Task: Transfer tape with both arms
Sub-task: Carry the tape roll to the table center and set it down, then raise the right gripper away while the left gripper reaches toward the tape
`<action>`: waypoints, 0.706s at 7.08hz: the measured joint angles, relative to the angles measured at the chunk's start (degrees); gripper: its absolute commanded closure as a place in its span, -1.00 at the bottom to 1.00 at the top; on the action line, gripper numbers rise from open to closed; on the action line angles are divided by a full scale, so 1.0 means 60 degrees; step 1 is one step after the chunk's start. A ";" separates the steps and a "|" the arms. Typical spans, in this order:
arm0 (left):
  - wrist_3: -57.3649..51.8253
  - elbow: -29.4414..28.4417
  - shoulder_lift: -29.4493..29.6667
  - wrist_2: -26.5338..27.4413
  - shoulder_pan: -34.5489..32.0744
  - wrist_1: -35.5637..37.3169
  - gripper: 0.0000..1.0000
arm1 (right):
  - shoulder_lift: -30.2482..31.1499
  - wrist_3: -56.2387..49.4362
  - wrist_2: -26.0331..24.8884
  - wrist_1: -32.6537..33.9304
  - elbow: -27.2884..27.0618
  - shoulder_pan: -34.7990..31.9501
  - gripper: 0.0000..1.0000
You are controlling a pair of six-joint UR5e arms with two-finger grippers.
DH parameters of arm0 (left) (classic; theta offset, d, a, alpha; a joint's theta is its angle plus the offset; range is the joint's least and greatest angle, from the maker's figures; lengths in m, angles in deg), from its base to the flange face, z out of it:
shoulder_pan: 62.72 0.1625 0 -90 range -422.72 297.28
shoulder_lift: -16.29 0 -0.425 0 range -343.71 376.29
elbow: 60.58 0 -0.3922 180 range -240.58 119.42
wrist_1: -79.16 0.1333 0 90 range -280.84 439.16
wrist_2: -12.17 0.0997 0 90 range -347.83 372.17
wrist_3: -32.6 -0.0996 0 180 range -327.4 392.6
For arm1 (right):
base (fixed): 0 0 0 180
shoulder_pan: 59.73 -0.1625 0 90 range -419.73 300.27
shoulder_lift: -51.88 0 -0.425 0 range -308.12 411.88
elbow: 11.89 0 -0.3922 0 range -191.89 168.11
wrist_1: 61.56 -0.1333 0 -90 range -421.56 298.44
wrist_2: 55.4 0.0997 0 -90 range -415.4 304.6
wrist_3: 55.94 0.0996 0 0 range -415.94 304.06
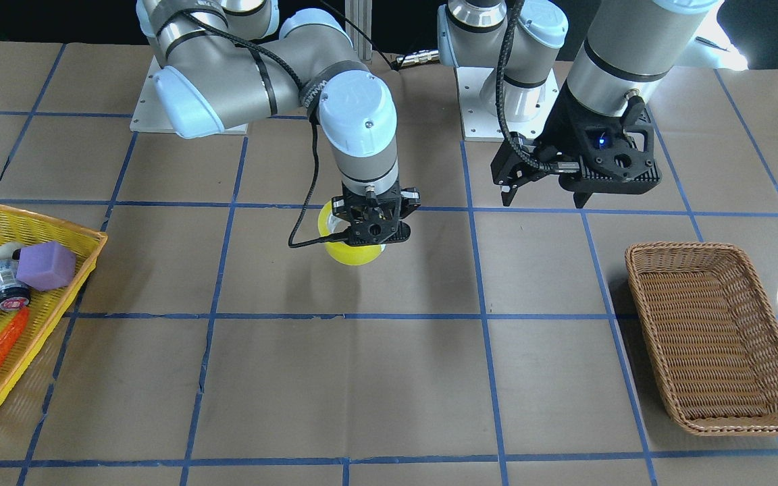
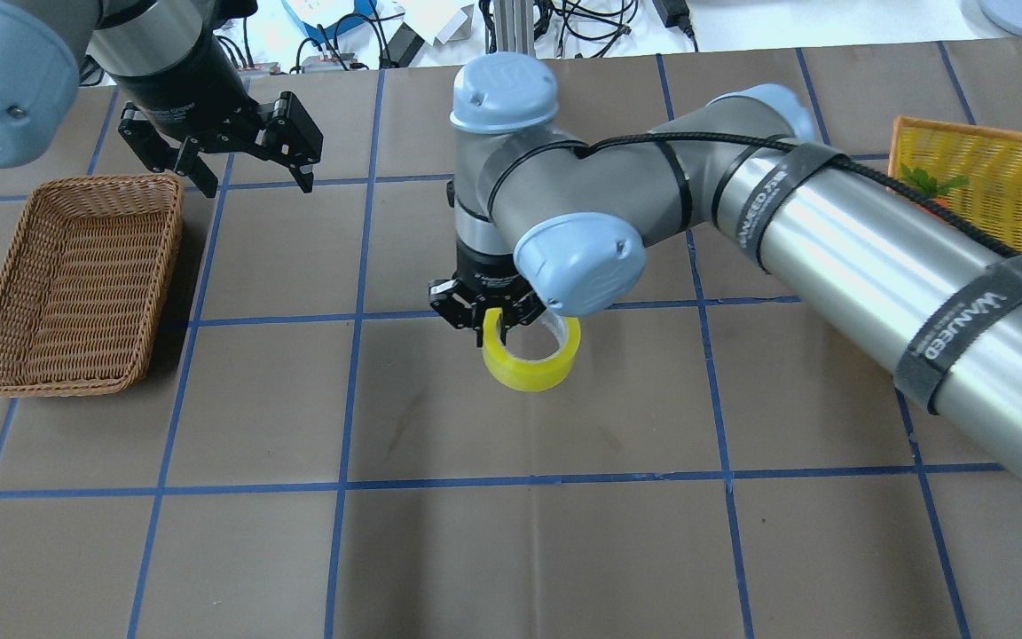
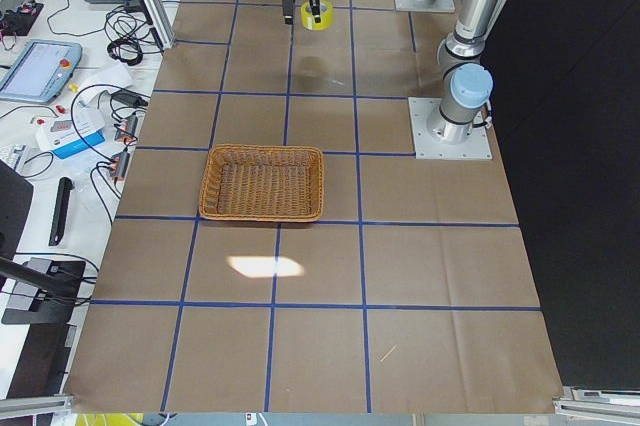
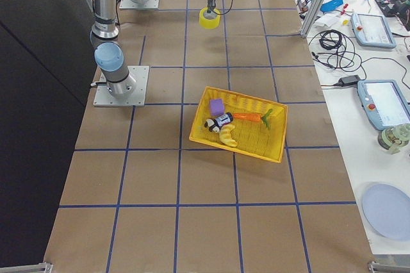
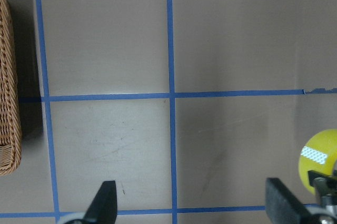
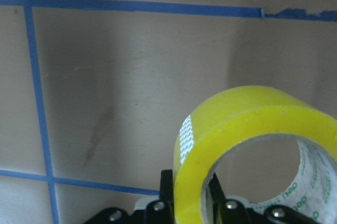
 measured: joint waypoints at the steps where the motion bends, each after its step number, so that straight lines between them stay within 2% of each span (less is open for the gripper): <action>1: 0.0000 0.0013 -0.0002 0.0000 0.0000 0.0000 -1.00 | -0.0114 0.0217 0.0054 0.0233 0.0009 -0.0179 -1.00; 3: 0.0059 0.0098 0.0041 -0.0025 -0.0011 0.0036 -1.00 | -0.0087 -0.0272 -0.0500 0.0356 0.0086 -0.0050 -1.00; 5: 0.0589 0.0277 0.0234 -0.0082 -0.0240 0.0031 -1.00 | 0.0650 -0.1068 -0.0992 -0.0062 0.0165 0.0865 -1.00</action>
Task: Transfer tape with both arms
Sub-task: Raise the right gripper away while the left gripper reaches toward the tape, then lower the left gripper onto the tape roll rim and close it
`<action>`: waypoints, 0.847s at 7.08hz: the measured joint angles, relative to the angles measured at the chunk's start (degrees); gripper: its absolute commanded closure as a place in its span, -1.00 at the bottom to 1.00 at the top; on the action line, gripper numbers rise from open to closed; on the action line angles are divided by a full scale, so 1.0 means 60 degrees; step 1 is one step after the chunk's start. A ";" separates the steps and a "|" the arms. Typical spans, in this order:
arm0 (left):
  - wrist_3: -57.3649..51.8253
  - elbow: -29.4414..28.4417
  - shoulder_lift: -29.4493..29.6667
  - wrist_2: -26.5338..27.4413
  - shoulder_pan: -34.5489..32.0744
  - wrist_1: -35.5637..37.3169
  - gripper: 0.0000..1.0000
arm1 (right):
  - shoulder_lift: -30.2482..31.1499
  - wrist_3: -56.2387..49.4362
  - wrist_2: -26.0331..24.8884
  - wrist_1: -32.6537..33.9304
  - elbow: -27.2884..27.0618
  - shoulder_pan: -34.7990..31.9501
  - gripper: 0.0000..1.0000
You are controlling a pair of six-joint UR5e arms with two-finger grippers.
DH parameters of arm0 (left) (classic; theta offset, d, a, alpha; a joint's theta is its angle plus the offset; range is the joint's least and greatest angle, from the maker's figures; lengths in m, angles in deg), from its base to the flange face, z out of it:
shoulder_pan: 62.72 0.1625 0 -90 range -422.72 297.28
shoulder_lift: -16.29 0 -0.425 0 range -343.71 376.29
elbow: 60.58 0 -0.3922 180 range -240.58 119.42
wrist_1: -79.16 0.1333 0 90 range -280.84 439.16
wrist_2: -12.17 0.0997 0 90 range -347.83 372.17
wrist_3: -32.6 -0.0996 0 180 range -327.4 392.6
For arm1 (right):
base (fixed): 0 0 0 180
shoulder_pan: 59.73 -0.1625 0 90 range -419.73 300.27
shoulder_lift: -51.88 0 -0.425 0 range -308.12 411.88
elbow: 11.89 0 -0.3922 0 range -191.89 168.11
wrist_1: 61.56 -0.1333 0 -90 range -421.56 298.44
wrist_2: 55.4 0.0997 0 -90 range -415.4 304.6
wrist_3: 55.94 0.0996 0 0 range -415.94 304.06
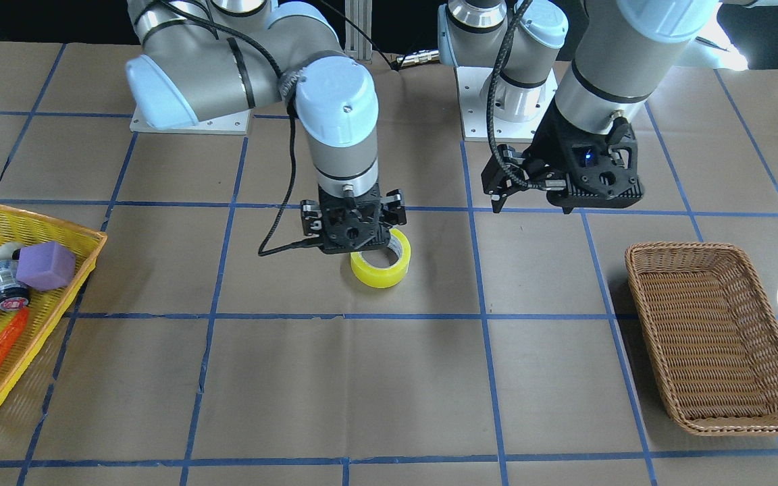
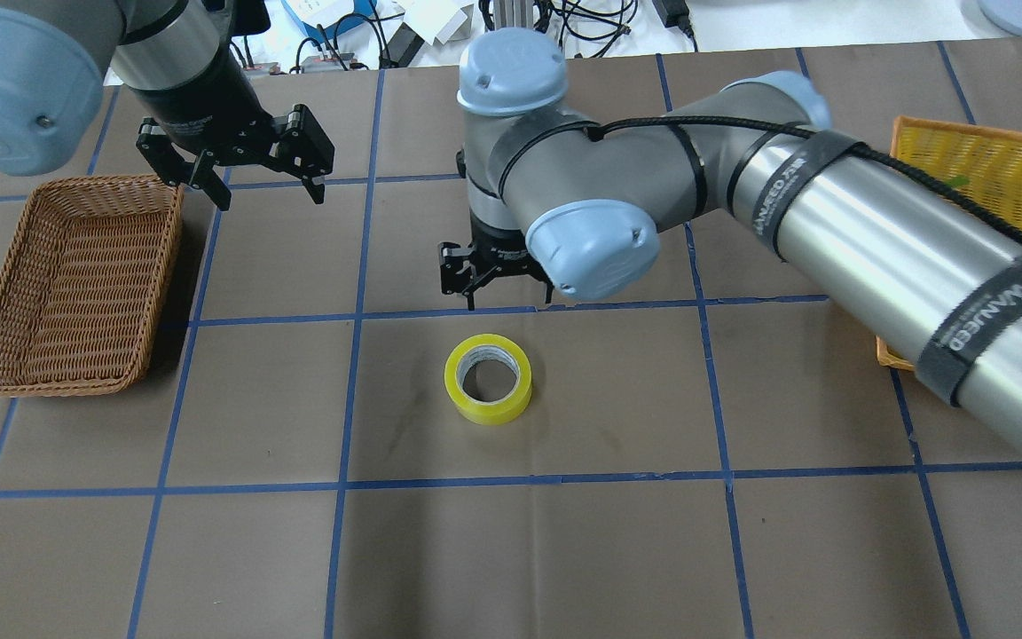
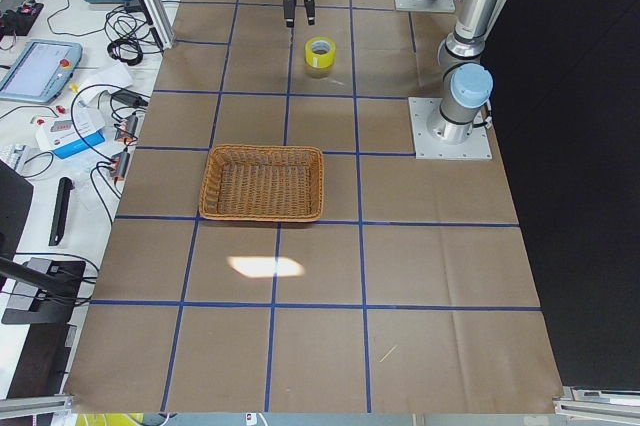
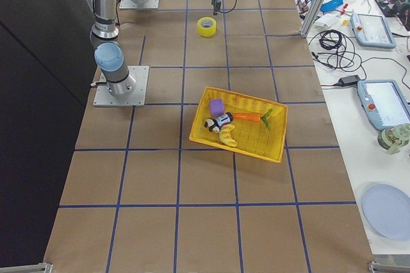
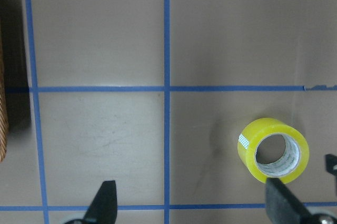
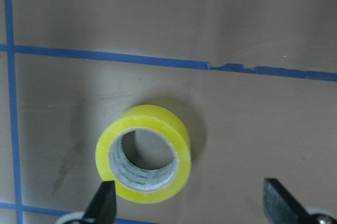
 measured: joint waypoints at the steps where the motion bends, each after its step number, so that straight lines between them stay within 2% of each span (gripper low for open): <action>1: 0.0718 0.0292 0.0198 -0.0002 -0.0501 0.0340 -1.00 | 0.0621 -0.0499 -0.0168 -0.0456 0.0008 0.0592 -1.00; 4: 0.2278 0.1660 0.1094 0.0066 -0.2192 0.2288 -1.00 | 0.1977 -0.1716 -0.0810 -0.1734 -0.0011 0.2063 -1.00; 6: 0.2385 0.2543 0.1625 0.0053 -0.2556 0.3385 -1.00 | 0.2349 -0.2613 -0.0991 -0.2241 -0.0031 0.2886 -1.00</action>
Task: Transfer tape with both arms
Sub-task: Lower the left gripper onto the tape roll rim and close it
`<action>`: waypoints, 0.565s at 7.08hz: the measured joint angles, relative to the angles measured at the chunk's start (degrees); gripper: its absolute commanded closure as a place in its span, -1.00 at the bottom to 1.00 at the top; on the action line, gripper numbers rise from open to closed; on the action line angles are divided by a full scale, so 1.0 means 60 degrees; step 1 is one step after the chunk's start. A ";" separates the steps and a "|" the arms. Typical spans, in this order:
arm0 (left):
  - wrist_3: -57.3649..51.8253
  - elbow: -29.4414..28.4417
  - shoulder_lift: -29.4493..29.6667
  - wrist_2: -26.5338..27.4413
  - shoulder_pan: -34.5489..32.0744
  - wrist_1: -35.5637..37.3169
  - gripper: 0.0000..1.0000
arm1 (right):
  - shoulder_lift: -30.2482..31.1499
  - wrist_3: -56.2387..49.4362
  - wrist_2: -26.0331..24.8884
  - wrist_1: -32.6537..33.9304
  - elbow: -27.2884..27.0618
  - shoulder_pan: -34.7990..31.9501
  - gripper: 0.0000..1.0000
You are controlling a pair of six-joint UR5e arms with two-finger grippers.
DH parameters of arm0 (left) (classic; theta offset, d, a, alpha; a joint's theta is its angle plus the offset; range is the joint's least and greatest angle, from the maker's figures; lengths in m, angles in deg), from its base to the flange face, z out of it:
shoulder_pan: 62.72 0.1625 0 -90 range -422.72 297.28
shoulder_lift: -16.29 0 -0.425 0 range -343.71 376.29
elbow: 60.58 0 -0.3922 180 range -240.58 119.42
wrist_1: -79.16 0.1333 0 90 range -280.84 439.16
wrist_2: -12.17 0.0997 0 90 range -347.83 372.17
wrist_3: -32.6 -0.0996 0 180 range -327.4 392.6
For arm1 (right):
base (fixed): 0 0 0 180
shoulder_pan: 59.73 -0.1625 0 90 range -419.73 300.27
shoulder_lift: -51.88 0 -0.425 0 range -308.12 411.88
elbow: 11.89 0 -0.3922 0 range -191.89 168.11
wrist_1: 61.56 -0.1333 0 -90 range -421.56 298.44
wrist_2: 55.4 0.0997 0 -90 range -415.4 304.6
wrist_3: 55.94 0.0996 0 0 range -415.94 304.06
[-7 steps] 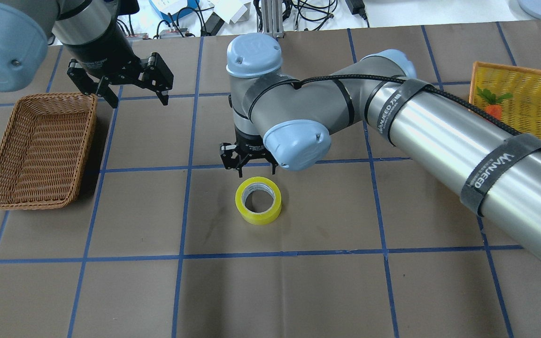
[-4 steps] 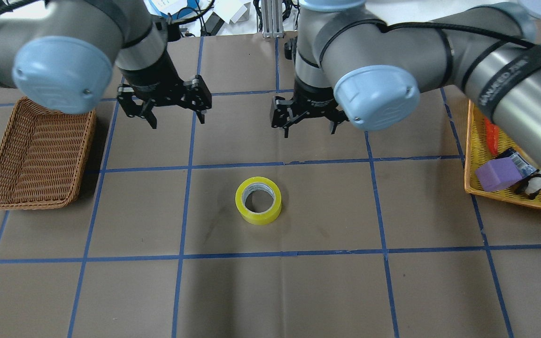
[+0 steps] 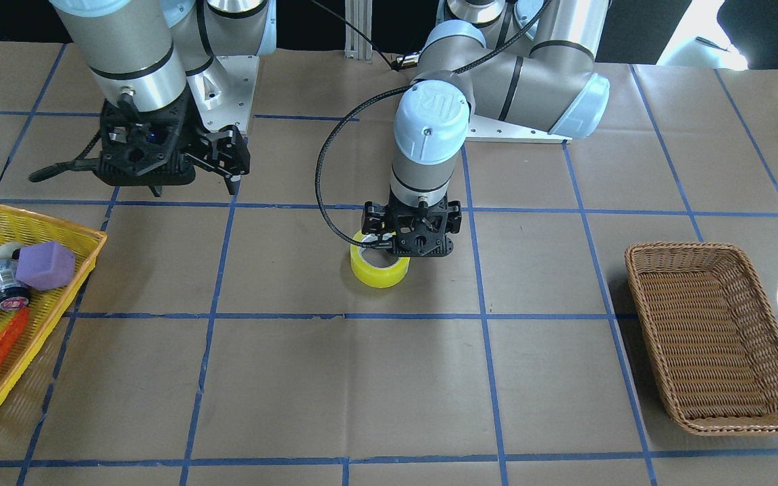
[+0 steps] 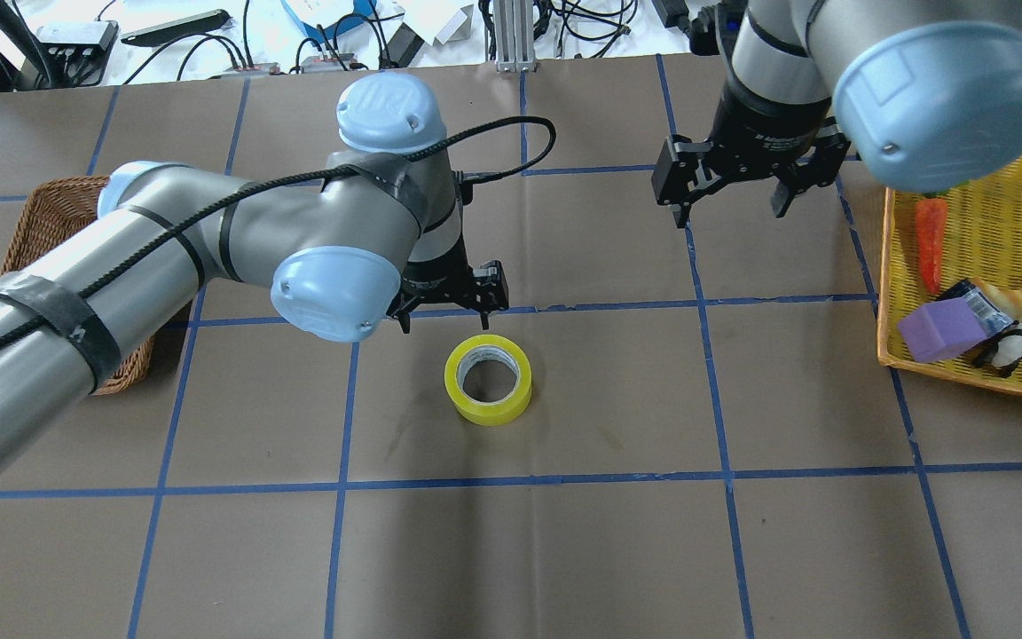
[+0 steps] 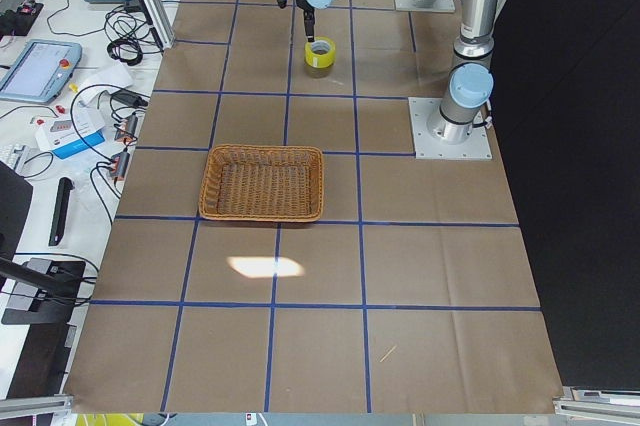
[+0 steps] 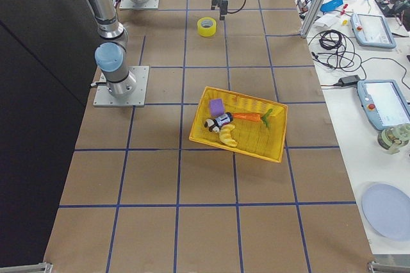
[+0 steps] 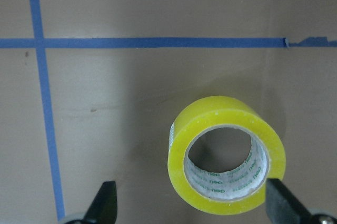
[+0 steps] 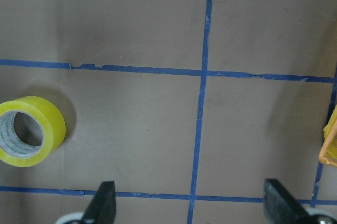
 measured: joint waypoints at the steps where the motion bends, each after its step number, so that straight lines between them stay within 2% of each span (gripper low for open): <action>1: -0.0010 0.0313 0.0257 -0.0022 -0.0058 0.0519 -0.92 | 0.0105 -0.0219 -0.0043 -0.0089 -0.0031 0.0196 -1.00; 2: -0.0042 0.0468 0.0485 -0.0036 -0.0088 0.0816 -0.88 | 0.0160 -0.0371 -0.0130 -0.0125 -0.0057 0.0282 -1.00; 3: -0.0080 0.0536 0.0699 -0.0042 -0.0106 0.0925 -0.68 | 0.0208 -0.0526 -0.0289 -0.0133 -0.0065 0.0321 -1.00; 4: -0.0157 0.0563 0.0916 -0.0048 -0.0128 0.0963 -0.27 | 0.0257 -0.0682 -0.0413 -0.0136 -0.0069 0.0339 -1.00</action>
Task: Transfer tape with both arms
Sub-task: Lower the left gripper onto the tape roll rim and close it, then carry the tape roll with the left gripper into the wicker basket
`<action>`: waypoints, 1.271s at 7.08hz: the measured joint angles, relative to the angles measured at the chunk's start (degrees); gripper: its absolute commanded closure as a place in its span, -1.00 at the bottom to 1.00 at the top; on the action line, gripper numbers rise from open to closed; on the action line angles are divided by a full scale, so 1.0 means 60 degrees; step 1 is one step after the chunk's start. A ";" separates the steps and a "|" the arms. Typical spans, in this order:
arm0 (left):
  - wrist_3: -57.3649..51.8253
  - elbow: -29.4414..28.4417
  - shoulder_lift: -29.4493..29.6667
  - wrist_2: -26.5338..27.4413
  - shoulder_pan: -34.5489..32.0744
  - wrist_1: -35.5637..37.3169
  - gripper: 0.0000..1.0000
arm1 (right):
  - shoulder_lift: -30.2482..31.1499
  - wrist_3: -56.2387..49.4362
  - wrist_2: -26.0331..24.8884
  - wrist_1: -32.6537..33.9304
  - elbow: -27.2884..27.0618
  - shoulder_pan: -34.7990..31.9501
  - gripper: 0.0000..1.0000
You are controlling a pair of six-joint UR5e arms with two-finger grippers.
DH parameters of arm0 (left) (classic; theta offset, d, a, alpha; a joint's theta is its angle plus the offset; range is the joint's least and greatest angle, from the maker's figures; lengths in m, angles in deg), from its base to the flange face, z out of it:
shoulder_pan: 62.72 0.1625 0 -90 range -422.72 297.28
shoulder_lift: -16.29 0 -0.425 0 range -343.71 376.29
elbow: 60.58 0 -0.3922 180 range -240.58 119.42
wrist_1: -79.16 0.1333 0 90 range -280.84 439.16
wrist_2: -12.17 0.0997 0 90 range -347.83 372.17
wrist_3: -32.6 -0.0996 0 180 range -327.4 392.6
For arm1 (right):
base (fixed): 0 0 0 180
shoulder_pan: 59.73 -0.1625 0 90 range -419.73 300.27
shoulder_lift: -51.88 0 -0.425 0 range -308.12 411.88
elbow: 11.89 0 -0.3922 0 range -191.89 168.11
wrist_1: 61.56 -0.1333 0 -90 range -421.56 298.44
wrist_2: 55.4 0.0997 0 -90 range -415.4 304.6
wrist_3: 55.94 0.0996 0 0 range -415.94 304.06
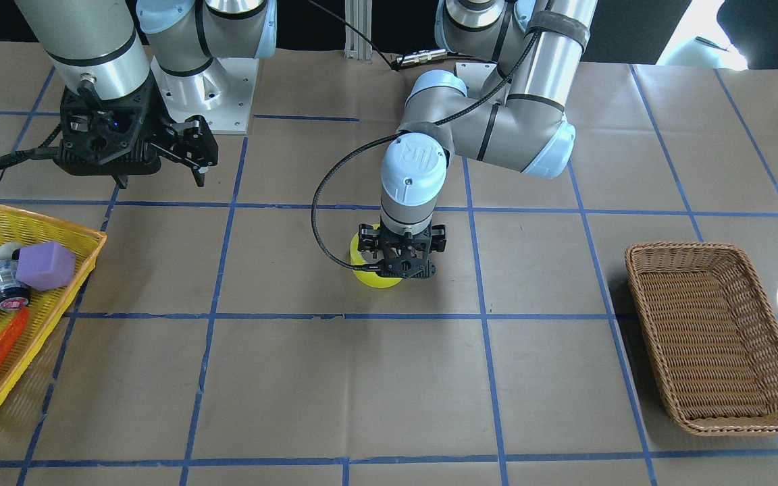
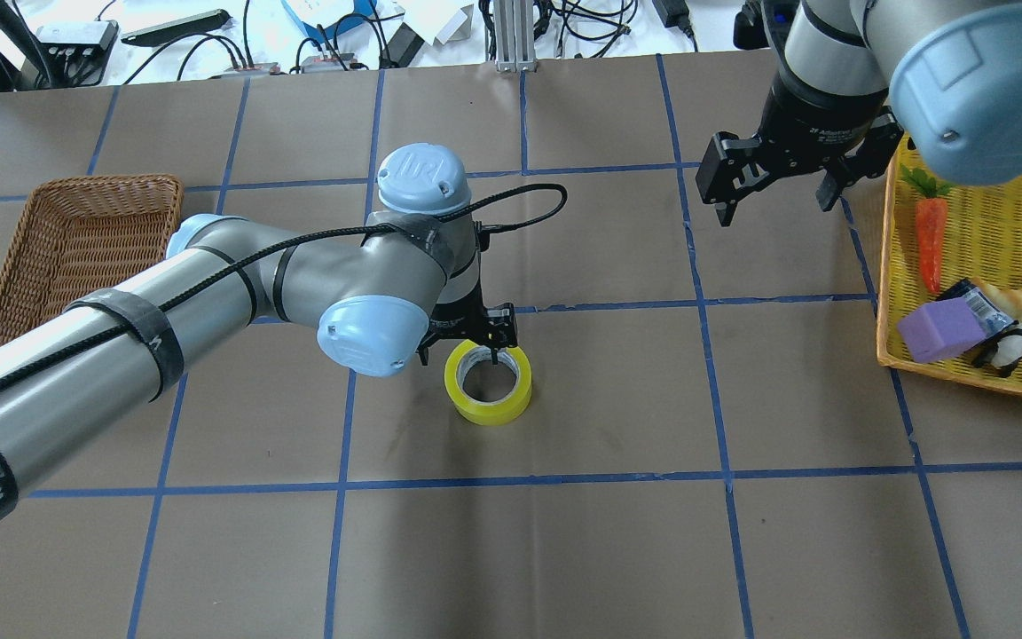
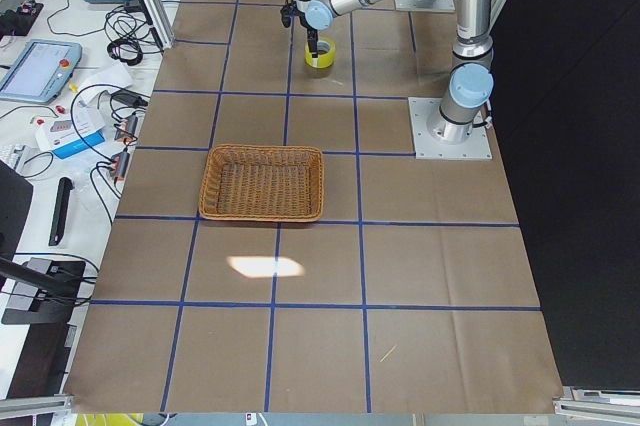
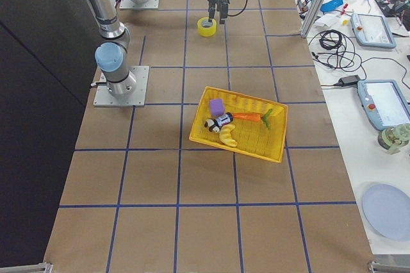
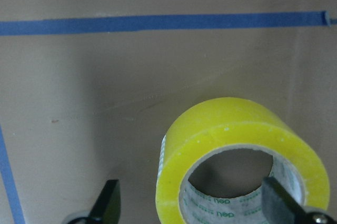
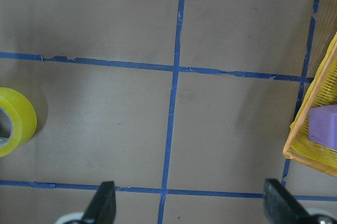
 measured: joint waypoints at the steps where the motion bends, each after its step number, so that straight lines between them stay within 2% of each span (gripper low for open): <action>1: -0.0080 0.0003 0.0161 -0.0003 -0.0027 0.0015 0.18 | 0.0031 -0.0068 -0.0022 -0.0001 -0.0002 0.0003 -1.00; 2: -0.0128 0.0005 0.0248 -0.0001 -0.0061 0.0024 0.41 | 0.0061 -0.0088 0.0059 0.0003 -0.0002 -0.0008 -1.00; 3: -0.0184 0.0005 0.0282 0.0002 -0.0081 0.0028 0.74 | 0.0084 -0.0090 0.0234 0.0006 -0.0007 -0.0022 -1.00; 4: -0.0253 0.0005 0.0281 0.0006 -0.0088 0.0037 0.95 | 0.0091 -0.0086 0.0392 0.0010 -0.0013 -0.0032 -1.00; 7: -0.0285 -0.0191 -0.0112 0.0079 0.0093 0.0018 0.99 | 0.0098 -0.0082 0.0502 0.0015 -0.0017 -0.0045 -1.00; 9: -0.0599 -0.0408 -0.1002 0.0258 0.1241 -0.0436 0.99 | 0.0099 -0.0081 0.0515 0.0011 -0.0017 -0.0053 -1.00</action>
